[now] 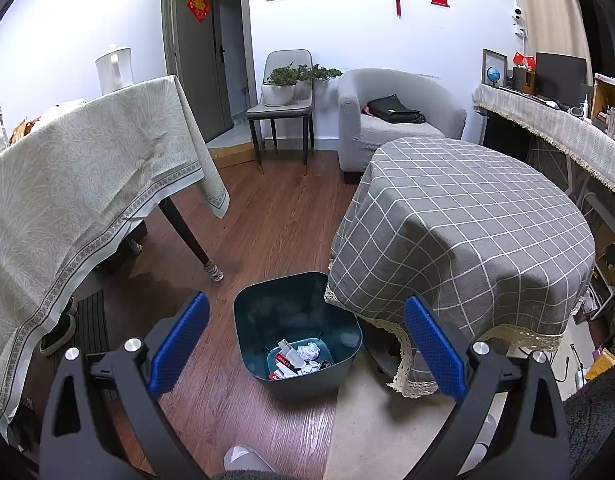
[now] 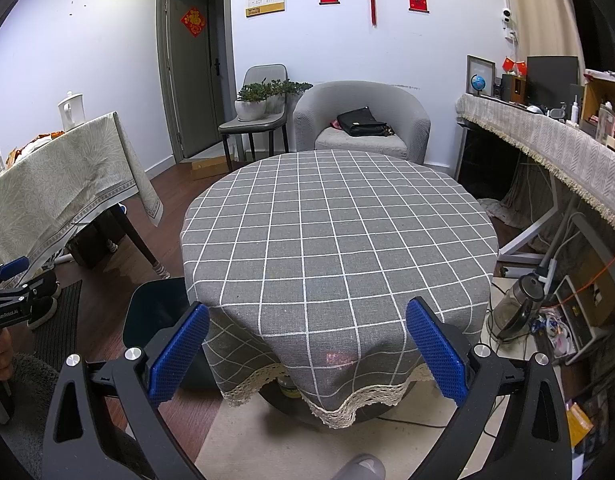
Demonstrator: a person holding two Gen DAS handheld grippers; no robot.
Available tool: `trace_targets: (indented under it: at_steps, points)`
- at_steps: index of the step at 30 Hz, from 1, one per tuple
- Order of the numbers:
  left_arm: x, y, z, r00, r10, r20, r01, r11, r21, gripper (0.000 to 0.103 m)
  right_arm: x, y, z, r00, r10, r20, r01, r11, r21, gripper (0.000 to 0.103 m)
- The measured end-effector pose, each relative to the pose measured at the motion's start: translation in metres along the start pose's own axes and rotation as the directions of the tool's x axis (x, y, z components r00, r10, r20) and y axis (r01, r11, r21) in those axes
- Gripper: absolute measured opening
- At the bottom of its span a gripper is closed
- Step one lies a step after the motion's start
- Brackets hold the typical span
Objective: Collect trash
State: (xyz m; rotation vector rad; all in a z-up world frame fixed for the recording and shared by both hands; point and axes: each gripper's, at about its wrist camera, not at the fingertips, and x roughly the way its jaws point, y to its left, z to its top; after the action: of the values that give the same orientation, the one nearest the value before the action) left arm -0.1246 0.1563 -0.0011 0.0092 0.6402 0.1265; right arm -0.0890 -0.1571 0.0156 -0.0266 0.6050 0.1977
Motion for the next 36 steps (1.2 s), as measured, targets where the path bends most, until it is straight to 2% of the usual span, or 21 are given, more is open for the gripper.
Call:
trace_targets:
  at_steps: [36]
  points:
    - [0.0006, -0.0012, -0.0020, 1.000, 0.003, -0.005, -0.003, 1.000, -0.002, 0.100, 0.0010, -0.0071, -0.0033, 1.000, -0.003, -0.010, 0.003, 1.000, -0.011, 0.099]
